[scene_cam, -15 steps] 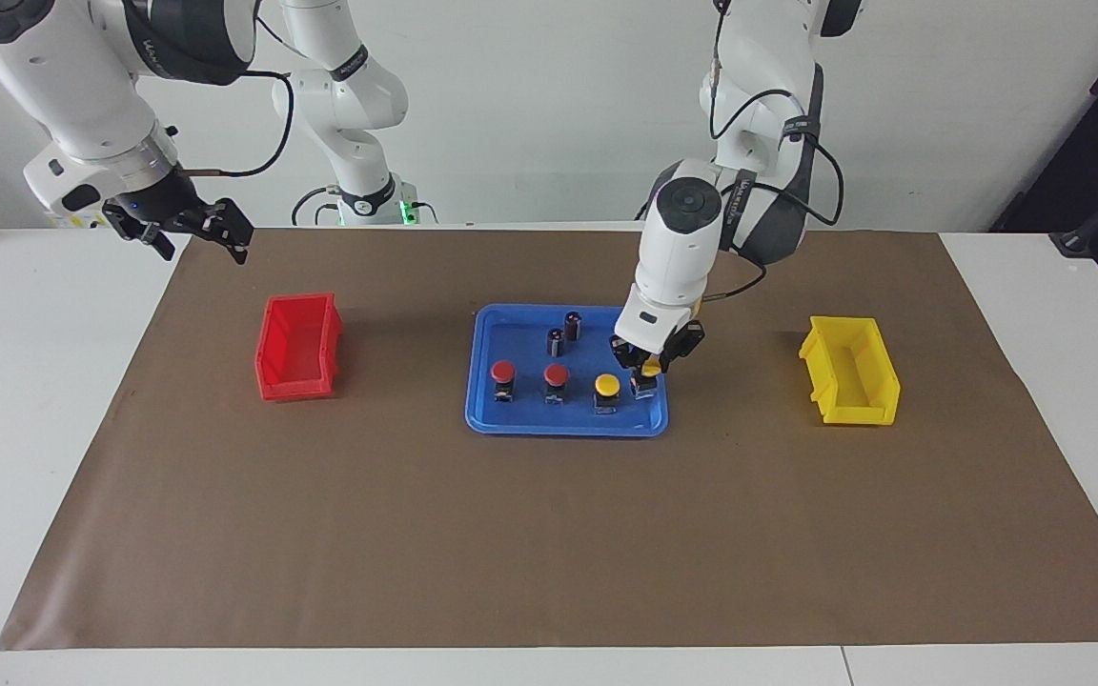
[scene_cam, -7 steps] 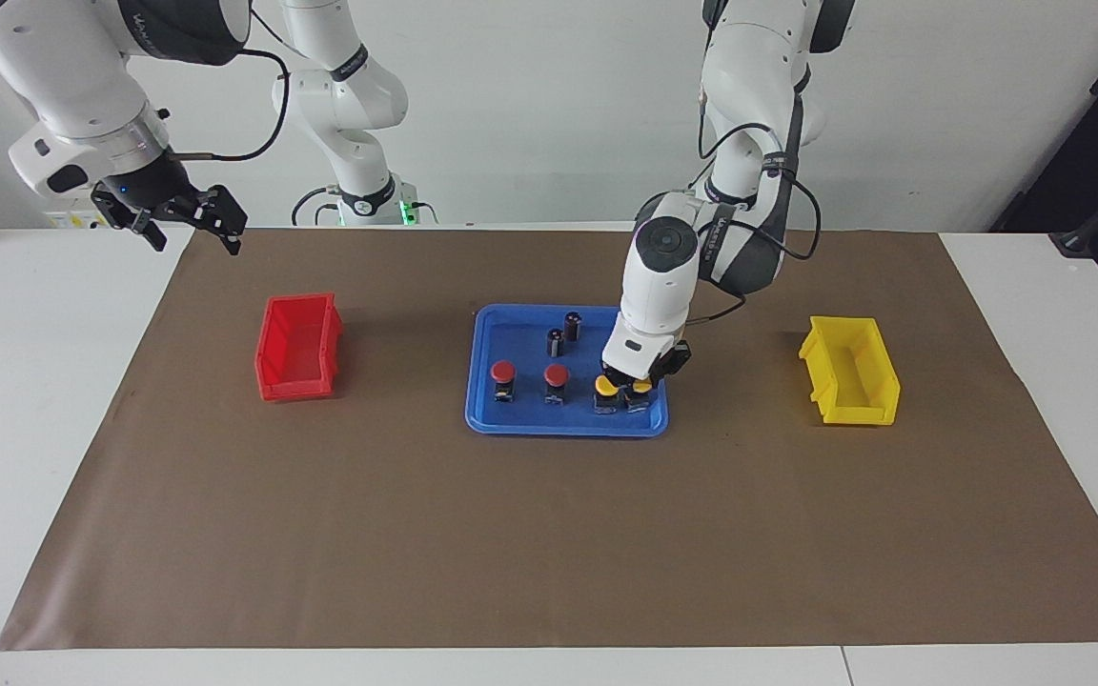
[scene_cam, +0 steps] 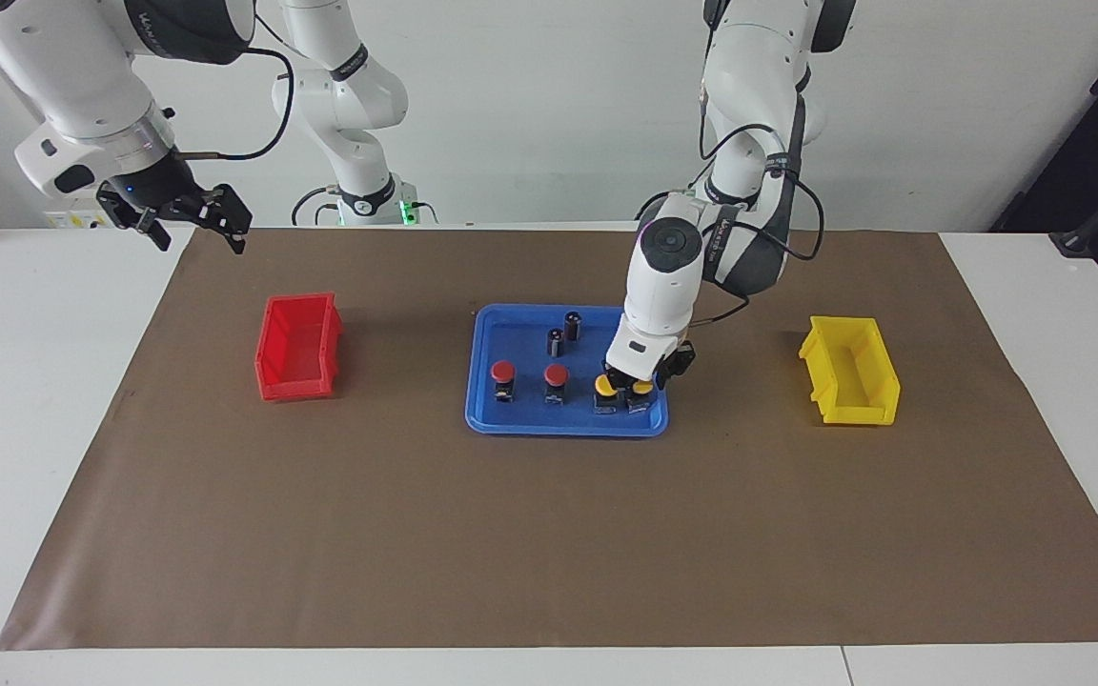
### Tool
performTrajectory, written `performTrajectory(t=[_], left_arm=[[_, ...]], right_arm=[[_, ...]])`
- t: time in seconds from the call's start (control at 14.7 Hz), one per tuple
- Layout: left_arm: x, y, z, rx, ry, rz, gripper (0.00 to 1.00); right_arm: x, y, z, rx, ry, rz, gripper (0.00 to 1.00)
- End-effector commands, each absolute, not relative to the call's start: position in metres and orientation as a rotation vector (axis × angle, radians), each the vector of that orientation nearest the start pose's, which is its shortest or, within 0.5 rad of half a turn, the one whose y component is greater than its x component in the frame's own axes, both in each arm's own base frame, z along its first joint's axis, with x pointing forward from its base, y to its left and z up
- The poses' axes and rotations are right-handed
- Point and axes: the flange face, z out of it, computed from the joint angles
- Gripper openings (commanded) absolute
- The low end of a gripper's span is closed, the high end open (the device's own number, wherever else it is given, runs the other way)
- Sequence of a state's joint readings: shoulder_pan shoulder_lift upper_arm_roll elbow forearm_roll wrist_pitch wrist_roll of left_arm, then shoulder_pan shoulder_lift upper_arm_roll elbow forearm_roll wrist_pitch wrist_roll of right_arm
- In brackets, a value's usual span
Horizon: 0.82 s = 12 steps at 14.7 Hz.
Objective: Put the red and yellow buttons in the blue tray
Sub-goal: 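Carry the yellow button into the tray with the left gripper and release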
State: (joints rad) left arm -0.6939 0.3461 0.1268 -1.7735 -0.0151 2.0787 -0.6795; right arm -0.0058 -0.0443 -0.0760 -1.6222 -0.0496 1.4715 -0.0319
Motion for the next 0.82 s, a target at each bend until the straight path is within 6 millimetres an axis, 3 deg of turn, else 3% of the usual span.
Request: performTrajectory(t=[0.0,0.27,0.48,0.61,0.75], left_arm=[[0.537,-0.345,0.395,-3.093,-0.194,0.044,0.67],[0.54,-0.333,0.438,-3.094,-0.219,0.047,0.72],[0.547,-0.301,0.475,-3.094,-0.226,0.045,0.91],[0.565,-0.272,0.506,-3.075,-0.178,0.088,1.0],[0.577,-0.241,0.515,-3.056,-0.101,0.165,1.0]], right_arm=[[0.524,-0.051,0.62,-3.18,0.066,0.186,1.0],[0.523,-0.05,0.621,-3.182,0.061,0.183,1.0],[0.524,-0.048,0.621,-3.182,0.061,0.181,1.0],[0.524,-0.047,0.621,-3.182,0.061,0.181,1.0],[0.524,-0.047,0.621,-3.182,0.061,0.181,1.0]])
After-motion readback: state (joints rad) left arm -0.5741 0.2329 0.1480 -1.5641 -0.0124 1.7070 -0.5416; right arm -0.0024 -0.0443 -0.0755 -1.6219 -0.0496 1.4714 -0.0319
